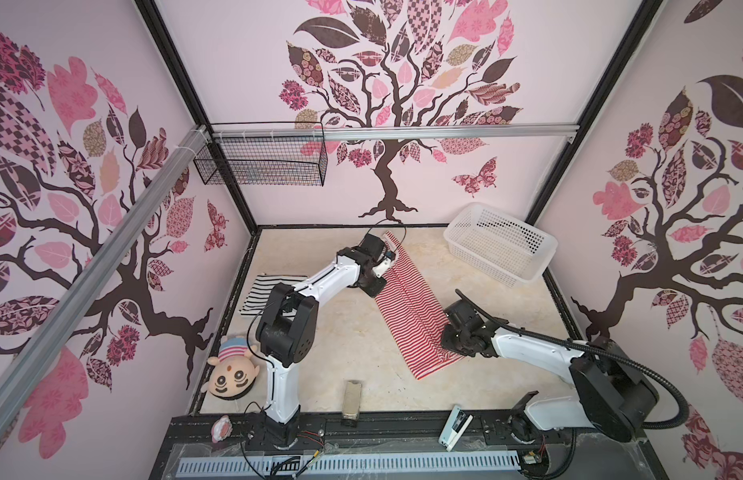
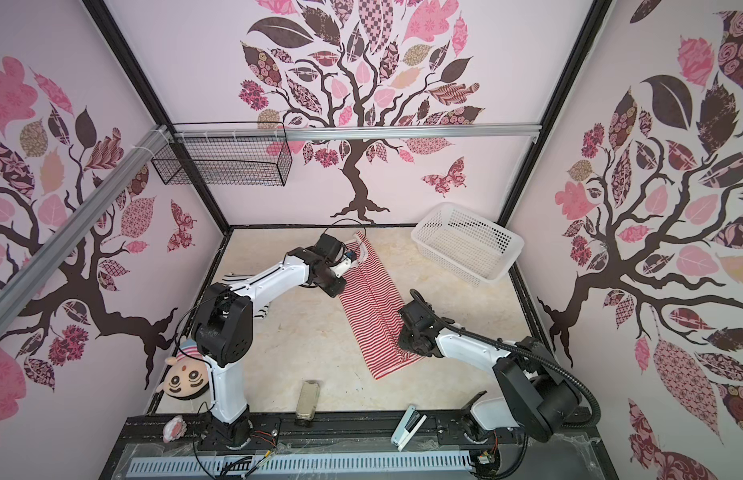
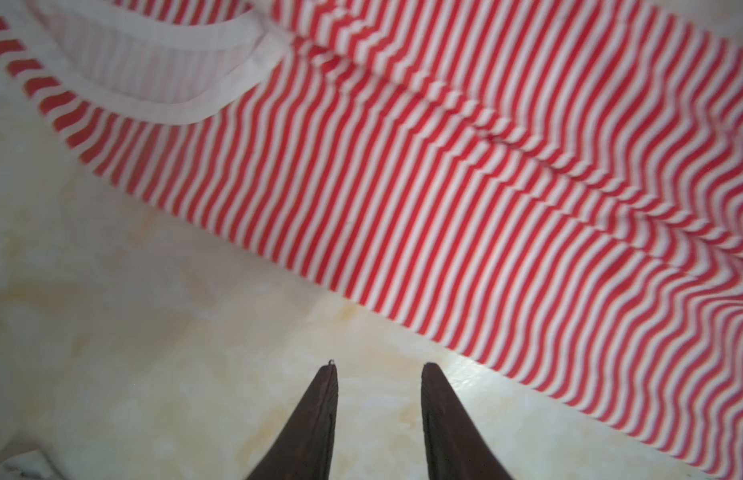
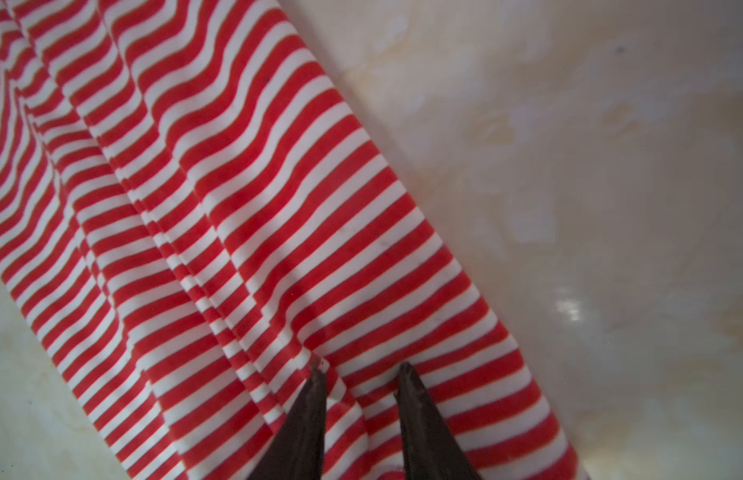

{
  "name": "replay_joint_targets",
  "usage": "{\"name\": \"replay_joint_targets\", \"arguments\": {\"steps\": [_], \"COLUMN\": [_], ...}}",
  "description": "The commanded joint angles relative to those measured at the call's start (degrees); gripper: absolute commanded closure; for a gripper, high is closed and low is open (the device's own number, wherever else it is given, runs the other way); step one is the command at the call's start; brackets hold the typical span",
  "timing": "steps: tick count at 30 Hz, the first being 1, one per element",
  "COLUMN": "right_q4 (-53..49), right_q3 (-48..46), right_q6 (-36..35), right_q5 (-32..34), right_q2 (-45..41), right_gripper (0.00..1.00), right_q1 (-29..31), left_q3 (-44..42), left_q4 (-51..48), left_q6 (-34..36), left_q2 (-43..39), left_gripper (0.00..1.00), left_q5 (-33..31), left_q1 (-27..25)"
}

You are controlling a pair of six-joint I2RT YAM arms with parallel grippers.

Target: Fold and stack the tank tops

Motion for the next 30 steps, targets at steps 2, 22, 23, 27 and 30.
{"name": "replay_joint_targets", "arguments": {"steps": [2, 22, 23, 27, 30], "right_q4": [-3.44, -3.74, -4.01, -5.05, -6.62], "right_q3": [0.53, 8.49, 8.87, 10.25, 11.19], "right_q6": [4.88, 12.98, 12.98, 12.47, 11.55], "right_q5": [0.04, 1.45, 1.58, 1.76, 2.88], "right_q2": [3.71, 10.67, 10.80, 9.92, 7.37], "right_gripper": [0.67, 0.67, 0.67, 0.66, 0.60], "right_q1": [5.65, 21.11, 21.32, 21.61, 21.61], "left_q3": [-0.94, 8.02, 8.69, 9.63, 7.80], "left_q4": [0.55, -1.25, -1.40, -1.38, -1.14], "left_q6": [-0.30, 1.89, 1.96, 1.81, 1.70], "left_q2": [3.48, 17.13, 17.45, 16.11, 11.66], "left_gripper": [0.63, 0.63, 0.63, 0.63, 0.63], "left_q5": [2.39, -9.54, -9.51, -8.23, -5.83], "left_q1": [0.24, 0.39, 0.55, 1.52, 2.31]}}
